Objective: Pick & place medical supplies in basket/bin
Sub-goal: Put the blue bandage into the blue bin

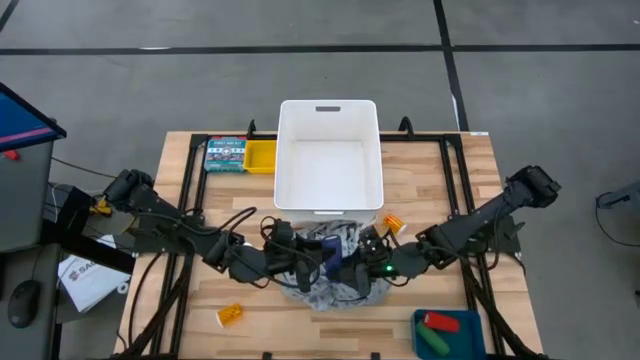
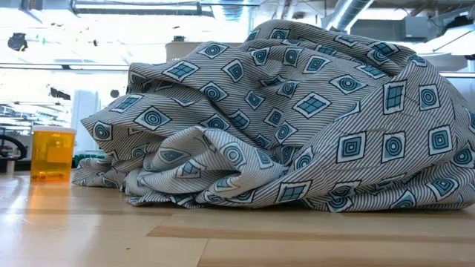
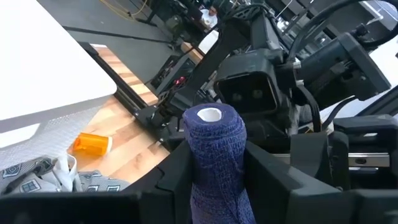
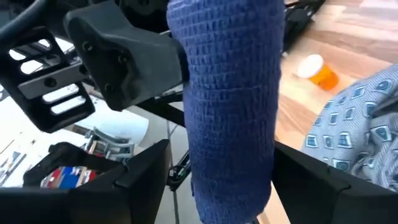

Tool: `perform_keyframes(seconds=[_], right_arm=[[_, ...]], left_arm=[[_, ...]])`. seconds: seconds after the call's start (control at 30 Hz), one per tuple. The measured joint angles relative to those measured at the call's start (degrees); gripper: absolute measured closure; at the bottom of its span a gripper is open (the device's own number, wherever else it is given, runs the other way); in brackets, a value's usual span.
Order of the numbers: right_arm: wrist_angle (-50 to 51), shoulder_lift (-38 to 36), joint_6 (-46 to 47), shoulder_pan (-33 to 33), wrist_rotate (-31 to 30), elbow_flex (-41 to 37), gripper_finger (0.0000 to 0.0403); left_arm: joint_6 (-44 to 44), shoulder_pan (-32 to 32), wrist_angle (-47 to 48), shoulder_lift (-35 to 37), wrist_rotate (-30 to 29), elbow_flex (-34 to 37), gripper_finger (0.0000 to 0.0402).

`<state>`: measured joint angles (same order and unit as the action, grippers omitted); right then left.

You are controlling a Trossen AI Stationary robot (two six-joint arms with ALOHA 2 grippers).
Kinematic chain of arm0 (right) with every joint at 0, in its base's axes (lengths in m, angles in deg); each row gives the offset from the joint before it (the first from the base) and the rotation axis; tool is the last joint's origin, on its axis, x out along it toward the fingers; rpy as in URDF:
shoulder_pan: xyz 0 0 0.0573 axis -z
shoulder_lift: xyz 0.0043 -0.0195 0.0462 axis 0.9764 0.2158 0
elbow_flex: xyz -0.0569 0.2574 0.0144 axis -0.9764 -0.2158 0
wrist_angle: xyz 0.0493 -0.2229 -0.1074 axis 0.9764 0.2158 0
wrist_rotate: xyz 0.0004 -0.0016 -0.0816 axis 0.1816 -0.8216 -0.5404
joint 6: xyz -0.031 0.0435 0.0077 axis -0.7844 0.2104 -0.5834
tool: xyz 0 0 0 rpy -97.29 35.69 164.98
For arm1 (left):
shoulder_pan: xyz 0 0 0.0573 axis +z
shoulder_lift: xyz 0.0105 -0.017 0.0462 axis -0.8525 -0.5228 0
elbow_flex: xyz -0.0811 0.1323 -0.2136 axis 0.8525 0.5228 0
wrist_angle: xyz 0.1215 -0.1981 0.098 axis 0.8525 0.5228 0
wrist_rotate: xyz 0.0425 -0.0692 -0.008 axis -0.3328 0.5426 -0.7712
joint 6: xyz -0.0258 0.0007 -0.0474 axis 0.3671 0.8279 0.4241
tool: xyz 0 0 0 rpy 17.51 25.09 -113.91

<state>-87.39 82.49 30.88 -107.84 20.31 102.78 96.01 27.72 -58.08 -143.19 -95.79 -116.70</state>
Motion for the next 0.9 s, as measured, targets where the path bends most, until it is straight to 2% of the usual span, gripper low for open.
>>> perform_keyframes(seconds=[0.27, 0.63, 0.77, 0.9], right_arm=[[-0.3, -0.6, -1.9, 0.9, 1.5, 0.0, 0.0153], [-2.1, -0.5, -4.4, 0.9, 2.4, 0.0, 0.0242], [-2.8, -0.5, -4.6, 0.9, 2.4, 0.0, 0.0256], [-3.5, -0.6, -4.7, 0.8, 2.3, 0.1, 0.0252]], left_arm=[[0.0, 0.0, -0.2, 0.0, 1.0, 0.0, 0.0278], [-0.1, 0.0, -1.7, 0.0, 0.9, -0.1, 0.0277], [-3.7, 0.0, -4.2, 0.0, 0.9, 0.0, 0.0277], [-7.7, 0.0, -7.2, 0.0, 0.9, 0.0, 0.0264]])
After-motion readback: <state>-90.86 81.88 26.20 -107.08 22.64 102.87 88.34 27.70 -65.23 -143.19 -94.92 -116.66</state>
